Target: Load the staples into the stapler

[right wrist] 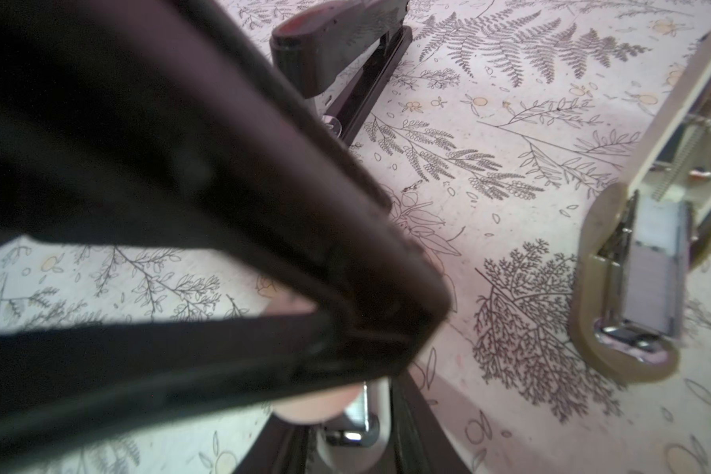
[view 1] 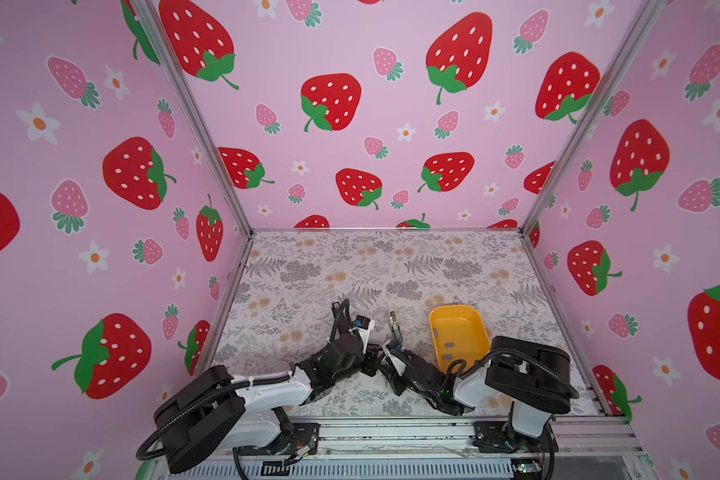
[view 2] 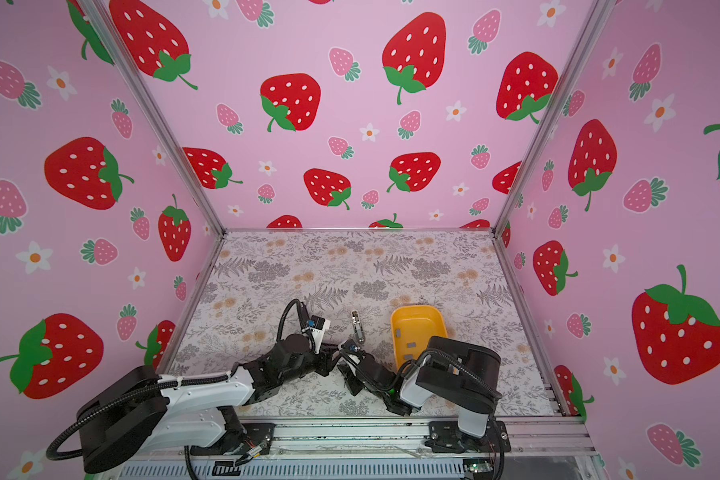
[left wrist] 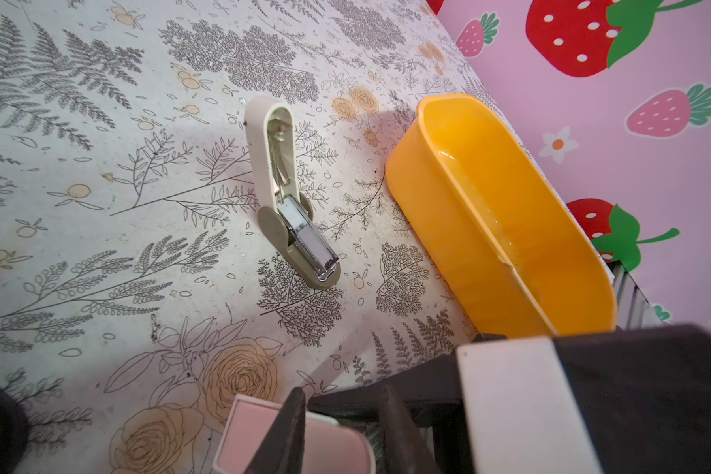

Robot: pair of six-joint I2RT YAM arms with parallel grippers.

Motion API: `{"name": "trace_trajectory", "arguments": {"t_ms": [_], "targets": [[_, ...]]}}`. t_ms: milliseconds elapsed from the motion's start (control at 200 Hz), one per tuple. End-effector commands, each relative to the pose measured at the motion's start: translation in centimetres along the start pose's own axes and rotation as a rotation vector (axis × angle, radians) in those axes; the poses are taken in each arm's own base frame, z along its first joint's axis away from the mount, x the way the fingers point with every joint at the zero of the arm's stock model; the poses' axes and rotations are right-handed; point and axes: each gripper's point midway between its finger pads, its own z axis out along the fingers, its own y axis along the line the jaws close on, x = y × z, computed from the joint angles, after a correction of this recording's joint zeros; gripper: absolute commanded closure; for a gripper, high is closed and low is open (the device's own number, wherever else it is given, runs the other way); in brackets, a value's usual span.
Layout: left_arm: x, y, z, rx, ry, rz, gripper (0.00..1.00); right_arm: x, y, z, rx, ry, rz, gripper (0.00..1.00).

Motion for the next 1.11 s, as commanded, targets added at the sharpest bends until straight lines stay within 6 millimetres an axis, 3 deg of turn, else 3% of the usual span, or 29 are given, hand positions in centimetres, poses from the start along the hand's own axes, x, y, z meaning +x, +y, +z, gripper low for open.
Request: {"name": "trace_trajectory", "arguments": {"t_ms": [0, 250, 395, 585, 830, 1101], "targets": [[-0.4, 0.1, -0.3, -0.010, -0.032, 0.022, 0.67, 0.5, -0.3, -0.9, 0.014, 0.018, -0.009, 0.59], [-0.6, 0.5, -0.7, -0.028, -0.046, 0.033, 0.68, -1.8, -0.5, -3.1, 0.016, -0.040, -0.016, 0.56], [-0.9, 1.1, -1.2, -0.066, -0.063, 0.036, 0.70, -3.3, -0.2, -4.3, -0.004, -0.084, -0.012, 0.66], [-1.1, 2.2, -2.0, -0.121, -0.086, 0.043, 0.73, -6.0, 0.9, -5.0, -0.041, -0.142, -0.033, 0.70], [-0.8, 2.8, -2.7, -0.148, -0.089, 0.057, 0.73, -8.7, 1.8, -4.2, -0.042, -0.169, -0.065, 0.76], [-0.7, 3.2, -2.6, -0.167, -0.086, 0.081, 0.74, -9.0, 1.5, -2.9, 0.006, -0.149, -0.066, 0.78]]}}
